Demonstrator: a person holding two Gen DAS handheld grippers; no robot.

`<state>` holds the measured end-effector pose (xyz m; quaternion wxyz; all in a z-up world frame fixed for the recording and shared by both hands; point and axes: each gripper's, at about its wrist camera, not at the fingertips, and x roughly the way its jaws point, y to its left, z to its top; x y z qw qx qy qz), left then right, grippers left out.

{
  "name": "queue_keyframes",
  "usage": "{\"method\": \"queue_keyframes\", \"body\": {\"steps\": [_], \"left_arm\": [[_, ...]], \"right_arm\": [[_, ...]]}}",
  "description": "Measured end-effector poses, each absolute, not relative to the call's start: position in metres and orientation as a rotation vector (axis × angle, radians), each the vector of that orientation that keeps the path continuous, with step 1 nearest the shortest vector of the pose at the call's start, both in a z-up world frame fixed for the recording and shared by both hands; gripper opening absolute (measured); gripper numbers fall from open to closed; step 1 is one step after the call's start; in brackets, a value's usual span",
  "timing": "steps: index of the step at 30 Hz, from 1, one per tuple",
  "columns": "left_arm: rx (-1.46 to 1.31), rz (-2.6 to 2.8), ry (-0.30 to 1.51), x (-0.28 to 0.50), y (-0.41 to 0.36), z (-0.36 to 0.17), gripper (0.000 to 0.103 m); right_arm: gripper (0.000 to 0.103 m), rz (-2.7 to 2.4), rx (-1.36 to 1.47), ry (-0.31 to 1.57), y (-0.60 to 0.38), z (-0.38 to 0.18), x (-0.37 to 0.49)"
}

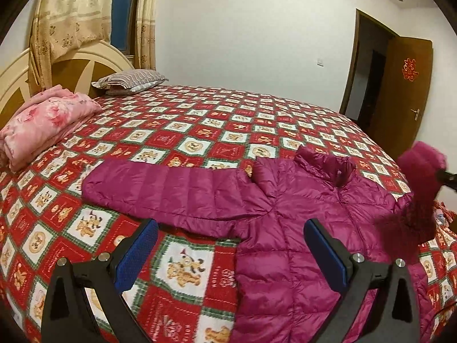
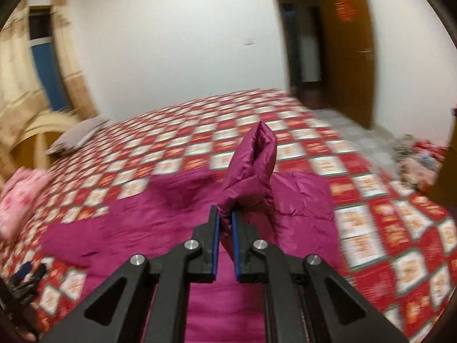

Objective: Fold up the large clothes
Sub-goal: 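Carry the held sleeve across the jacket body with the right gripper, release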

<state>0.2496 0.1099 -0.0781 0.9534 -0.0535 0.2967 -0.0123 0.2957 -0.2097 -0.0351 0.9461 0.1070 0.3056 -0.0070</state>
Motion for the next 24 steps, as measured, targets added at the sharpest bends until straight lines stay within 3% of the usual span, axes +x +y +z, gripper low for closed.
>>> {"method": "queue_keyframes", "body": {"steps": [7,17,20,21,22,24], "left_arm": [[-0.129,-0.002,0.611,0.251,0.133,-0.084,0.102],[-0.131,0.018,0.641,0.262,0.138,-0.099,0.102],[-0.117,0.004,0.644,0.266,0.129,-0.098,0.102],[-0.108,-0.001,0.639,0.267,0.125,-0.096,0.102],[-0.100,-0.006,0.635,0.268,0.122,-0.095,0.102],[-0.063,-0.033,0.621,0.272,0.107,-0.089,0.102]], "right_arm": [[0.010,0.158,0.216,0.730,-0.125,-0.088,0.329],[0.012,0.318,0.266,0.800,-0.084,-0.137,0.345],[0.027,0.399,0.330,0.849,-0.081,-0.144,0.349],[0.054,0.418,0.361,0.875,-0.084,-0.145,0.350],[0.075,0.420,0.388,0.857,-0.089,-0.141,0.346],[0.075,0.418,0.413,0.782,-0.105,-0.127,0.334]]}}
